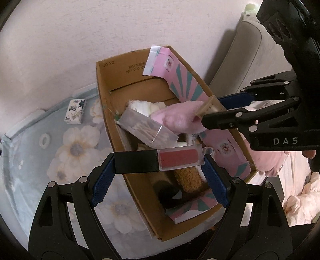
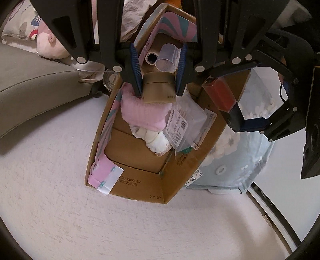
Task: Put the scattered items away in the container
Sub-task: 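Carry the bottle and tape roll into the cardboard box and release both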
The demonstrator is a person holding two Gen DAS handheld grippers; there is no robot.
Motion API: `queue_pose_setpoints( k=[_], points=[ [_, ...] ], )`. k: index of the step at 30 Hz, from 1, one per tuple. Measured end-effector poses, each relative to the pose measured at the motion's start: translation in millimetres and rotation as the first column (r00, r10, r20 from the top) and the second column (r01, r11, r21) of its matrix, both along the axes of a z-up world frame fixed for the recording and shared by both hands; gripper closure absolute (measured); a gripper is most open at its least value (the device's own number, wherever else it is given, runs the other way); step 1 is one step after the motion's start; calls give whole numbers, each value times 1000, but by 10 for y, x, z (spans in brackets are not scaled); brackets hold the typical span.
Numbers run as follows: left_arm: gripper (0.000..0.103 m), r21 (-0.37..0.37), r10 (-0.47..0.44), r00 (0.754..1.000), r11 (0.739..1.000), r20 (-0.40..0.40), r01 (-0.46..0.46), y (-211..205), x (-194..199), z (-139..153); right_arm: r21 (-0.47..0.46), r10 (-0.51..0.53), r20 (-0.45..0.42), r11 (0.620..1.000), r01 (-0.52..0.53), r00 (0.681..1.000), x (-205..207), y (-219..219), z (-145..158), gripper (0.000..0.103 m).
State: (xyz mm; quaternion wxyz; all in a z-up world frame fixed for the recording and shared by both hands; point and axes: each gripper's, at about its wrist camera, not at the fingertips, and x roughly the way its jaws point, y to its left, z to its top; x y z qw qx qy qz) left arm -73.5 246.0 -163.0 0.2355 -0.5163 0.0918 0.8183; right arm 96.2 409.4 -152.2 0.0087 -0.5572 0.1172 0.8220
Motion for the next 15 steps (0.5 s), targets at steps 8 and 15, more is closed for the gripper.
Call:
queue_pose_setpoints(
  k=[8, 15],
  points=[
    [0, 6, -37, 999, 999, -6, 37, 36, 60, -1, 31, 0, -19, 1000, 0, 1000, -11, 6, 34, 38],
    [0, 24, -42, 999, 999, -22, 42, -114, 12, 123, 45, -64, -101, 997, 68, 993, 52, 109, 258, 36]
  ],
)
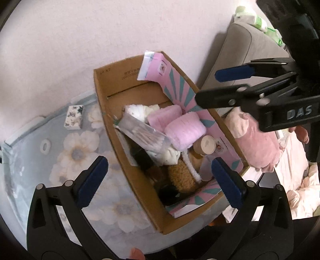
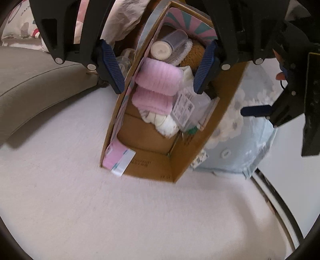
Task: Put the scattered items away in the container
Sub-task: 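Carry the bottle and tape roll into the cardboard box and release both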
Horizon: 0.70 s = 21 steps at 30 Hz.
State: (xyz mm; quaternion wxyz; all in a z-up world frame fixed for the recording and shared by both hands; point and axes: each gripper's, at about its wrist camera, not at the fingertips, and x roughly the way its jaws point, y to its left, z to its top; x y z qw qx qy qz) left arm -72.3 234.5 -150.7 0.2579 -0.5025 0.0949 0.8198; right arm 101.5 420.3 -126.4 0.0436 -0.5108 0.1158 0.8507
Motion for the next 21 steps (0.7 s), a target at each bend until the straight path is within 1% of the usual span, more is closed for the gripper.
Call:
queue_pose_setpoints(
  k=[2, 3, 4, 7, 9, 14, 19, 21],
  points=[
    [0, -11, 5, 1000, 1000, -25, -6, -69, -14, 46, -19, -12, -42, 1000, 12, 999, 28, -4, 108, 35],
    [0, -13, 8, 999, 1000, -34, -9, -122, -25, 73, -20, -17, -59, 1000, 16, 998, 36, -20, 158, 33],
    [0, -16, 17, 999, 1000, -40, -18, -171, -37, 92, -15, -19, -74, 1000, 18, 997, 40, -40, 203, 25],
    [0, -7, 43, 996, 999, -77, -43, -410, -63, 185, 29, -27, -112, 999, 30, 993, 12, -133, 335, 25],
    [0, -11, 53, 994, 998, -92, -54, -559, -91, 214, 64, -42, -120, 997, 50, 992, -41, -200, 399, 25],
    [0, -17, 79, 992, 997, -97, -81, -1015, -168, 220, 117, -85, -107, 988, 98, 991, -245, -383, 519, 25],
    [0, -22, 136, 979, 990, -153, -141, -1564, -276, 265, 114, -90, -84, 989, 100, 992, -597, -648, 546, 25],
    [0, -17, 157, 969, 986, -191, -163, -1759, -337, 278, 107, -83, -98, 990, 93, 992, -735, -784, 572, 25]
  ],
)
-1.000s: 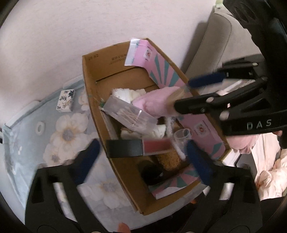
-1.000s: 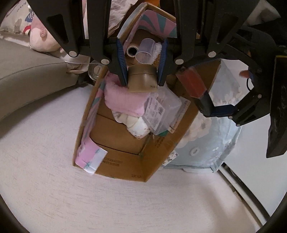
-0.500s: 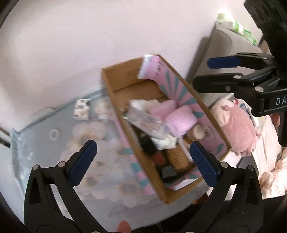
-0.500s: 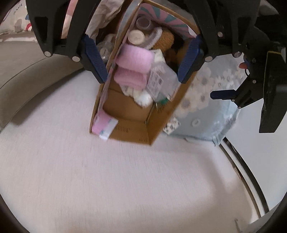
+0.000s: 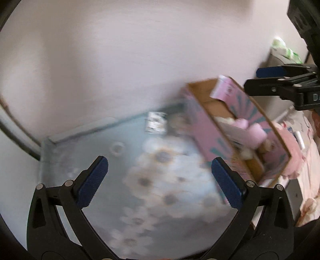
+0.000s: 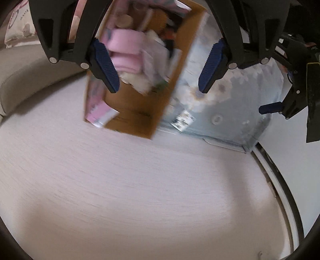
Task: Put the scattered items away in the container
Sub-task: 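Carry the bottle and tape roll into the cardboard box and release both, then grasp the white tape ring with left tool while right grasps white tissue pack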
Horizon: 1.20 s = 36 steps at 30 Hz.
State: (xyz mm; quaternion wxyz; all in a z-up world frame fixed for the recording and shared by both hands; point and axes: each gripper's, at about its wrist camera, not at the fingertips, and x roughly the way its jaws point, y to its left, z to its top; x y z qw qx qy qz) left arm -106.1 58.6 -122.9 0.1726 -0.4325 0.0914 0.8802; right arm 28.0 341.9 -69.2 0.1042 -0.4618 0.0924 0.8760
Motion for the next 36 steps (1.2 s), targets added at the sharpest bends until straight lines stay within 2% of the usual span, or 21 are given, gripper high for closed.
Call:
queue_pose_setpoints(
  k=[3, 6, 7, 10, 11, 13, 15, 17, 20, 23, 28, 32, 36],
  points=[
    [0, 2, 2, 998, 1000, -63, -2, -299, -133, 7, 3, -5, -63, 1000, 5, 998, -188, -173, 63, 25],
    [0, 25, 2, 999, 1000, -48, 0, -559, -320, -56, 10, -72, -172, 997, 74, 983, -368, -355, 125, 25],
    [0, 31, 4, 999, 1000, -39, -3, -616, -374, -93, 0, -88, -178, 996, 89, 980, -437, -406, 120, 25],
    [0, 44, 20, 1000, 999, -12, -19, -818, -567, -307, -109, -89, -140, 991, 74, 986, -689, -543, -10, 25],
    [0, 38, 20, 1000, 999, 1, -20, -872, -645, -417, -186, -76, -117, 981, 53, 990, -791, -588, -114, 25],
    [0, 15, 26, 1000, 1000, -6, -26, -930, -742, -588, -267, -92, -114, 962, 59, 989, -906, -653, -297, 25],
    [0, 20, 2, 1000, 1000, -18, -2, -950, -862, -791, -246, -151, -97, 961, 123, 984, -1015, -700, -493, 25],
    [0, 26, -30, 1000, 999, 9, 30, -923, -973, -990, -176, -219, -73, 963, 204, 973, -1133, -722, -746, 25],
    [1, 17, -72, 996, 997, 50, 72, -854, -1090, -1273, -180, -308, -47, 938, 296, 950, -1238, -643, -1109, 25],
    [10, -11, -120, 991, 993, 57, 120, -767, -1127, -1492, -179, -384, -38, 911, 371, 923, -1268, -519, -1406, 25],
    [19, 13, -149, 987, 989, 65, 149, -740, -1203, -1659, -144, -429, -18, 895, 422, 903, -1344, -457, -1774, 25],
    [22, 23, -168, 984, 986, 65, 167, -694, -1262, -1716, -116, -455, -24, 886, 450, 890, -1364, -406, -1910, 25],
    [25, 23, -186, 980, 982, 74, 185, -640, -1295, -1774, -99, -449, -25, 890, 445, 893, -1384, -335, -2004, 25]
  ],
)
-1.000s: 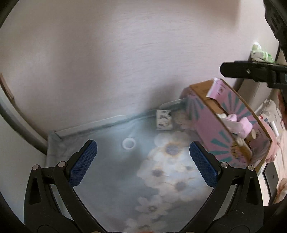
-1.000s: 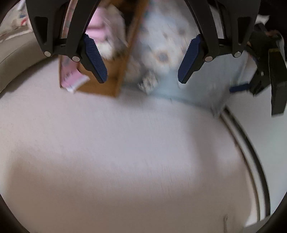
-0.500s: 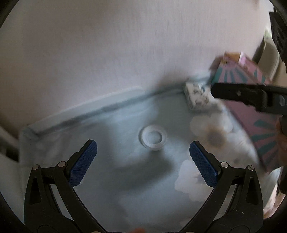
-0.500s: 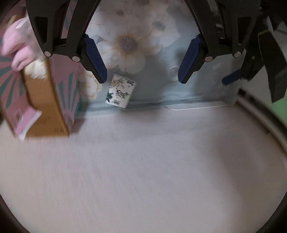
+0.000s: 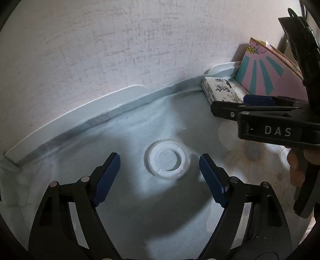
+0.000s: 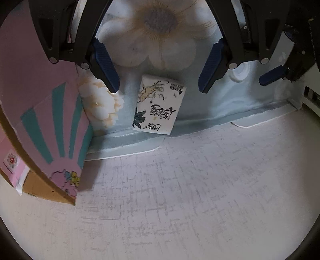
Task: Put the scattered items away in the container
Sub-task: 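Grasp the white tape ring with left tool while right grasps white tissue pack, then carry the tape ring and tissue pack into the cardboard box and release both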
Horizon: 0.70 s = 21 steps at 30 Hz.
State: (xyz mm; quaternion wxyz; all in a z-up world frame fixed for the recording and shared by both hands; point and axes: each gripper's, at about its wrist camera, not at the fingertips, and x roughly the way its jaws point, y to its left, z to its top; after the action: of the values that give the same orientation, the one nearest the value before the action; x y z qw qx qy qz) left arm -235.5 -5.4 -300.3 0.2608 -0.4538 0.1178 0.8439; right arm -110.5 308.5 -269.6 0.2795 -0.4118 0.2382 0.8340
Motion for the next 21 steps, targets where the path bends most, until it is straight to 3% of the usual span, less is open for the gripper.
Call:
queue_pose_setpoints(
  k=[4, 7, 8, 16, 21],
  points=[
    [33, -12, -8, 1000, 1000, -17, 8, 29, 2, -28, 34, 21, 18, 999, -22, 1000, -35, 42, -49, 31],
    [64, -8, -10, 1000, 1000, -24, 10, 40, -9, -7, 65, 38, 44, 997, -41, 998, -71, 77, -81, 47],
    [64, -8, -10, 1000, 1000, -17, 10, 45, -26, -9, 81, 52, 50, 995, -56, 997, -82, 82, -81, 55],
    [64, 0, -2, 1000, 1000, -4, 2, 20, -34, -5, 121, 65, 42, 990, -70, 997, 26, 139, -62, 55],
    [64, 18, 29, 999, 999, 37, -30, 1, 0, 205, 111, 59, 25, 992, -61, 998, 187, 173, 90, 55]
  ],
)
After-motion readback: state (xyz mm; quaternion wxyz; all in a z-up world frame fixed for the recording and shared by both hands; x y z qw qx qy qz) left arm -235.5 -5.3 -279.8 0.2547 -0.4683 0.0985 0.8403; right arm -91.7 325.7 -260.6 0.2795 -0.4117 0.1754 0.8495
